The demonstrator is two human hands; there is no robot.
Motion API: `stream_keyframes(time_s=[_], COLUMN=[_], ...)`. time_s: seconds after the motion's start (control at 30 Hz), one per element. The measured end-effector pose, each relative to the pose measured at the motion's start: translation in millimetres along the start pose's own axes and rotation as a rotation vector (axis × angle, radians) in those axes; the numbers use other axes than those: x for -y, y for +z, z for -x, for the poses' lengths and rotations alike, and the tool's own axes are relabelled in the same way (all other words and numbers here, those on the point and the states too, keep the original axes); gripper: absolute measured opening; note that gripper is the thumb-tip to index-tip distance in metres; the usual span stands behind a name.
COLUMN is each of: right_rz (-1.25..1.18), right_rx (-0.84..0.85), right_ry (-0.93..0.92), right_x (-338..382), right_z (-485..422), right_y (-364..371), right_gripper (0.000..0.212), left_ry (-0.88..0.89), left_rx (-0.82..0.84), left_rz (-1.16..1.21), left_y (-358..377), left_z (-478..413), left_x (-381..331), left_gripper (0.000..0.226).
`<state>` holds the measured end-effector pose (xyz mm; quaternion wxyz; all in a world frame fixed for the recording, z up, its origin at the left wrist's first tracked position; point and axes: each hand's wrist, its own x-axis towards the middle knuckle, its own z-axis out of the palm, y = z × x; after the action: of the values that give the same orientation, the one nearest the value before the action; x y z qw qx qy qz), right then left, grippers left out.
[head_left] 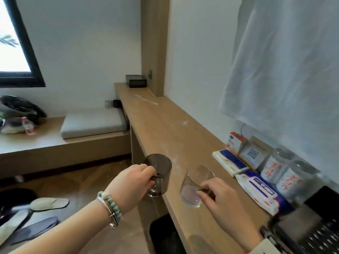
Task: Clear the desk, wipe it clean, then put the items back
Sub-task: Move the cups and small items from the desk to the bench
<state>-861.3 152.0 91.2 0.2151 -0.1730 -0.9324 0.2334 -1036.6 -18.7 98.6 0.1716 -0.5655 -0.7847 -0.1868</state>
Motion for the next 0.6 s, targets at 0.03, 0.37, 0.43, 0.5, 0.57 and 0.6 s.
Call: stream_keyframes(time_s=[0.03,0.37,0.43,0.5,0.57,0.6], right_rz=[-0.006,-0.053,-0.057,-0.062,-0.071,-0.071], right_rx=[0.022,0.189,0.196,0.206,0.220,0.229], right_ry=[-0.020,-0.191,-0.222,-0.249,-0.278,-0.295], right_x=[5,21,22,25,31,35], right_z=[-19,-207,-248,-286,-320,-337], right_y=[12,103,118,133,152,162], right_gripper=[0.008,0.007,0.005,0.004,0.002,0.004], left_ry=[-0.040,-0.213,-0.223,-0.258,-0.312,-0.331], left_rx=[0.006,-0.020,-0.045,-0.058,-0.043,-0.033], left_rz=[0.001,-0.106,-0.145,-0.160,-0.155,-0.157], left_y=[-1,20,25,29,30,30], left_z=[0,-51,-66,-78,-85,-88], left_x=[17,180,213,245,275,290], left_gripper=[0.034,0.026,0.016,0.019,0.029,0.032])
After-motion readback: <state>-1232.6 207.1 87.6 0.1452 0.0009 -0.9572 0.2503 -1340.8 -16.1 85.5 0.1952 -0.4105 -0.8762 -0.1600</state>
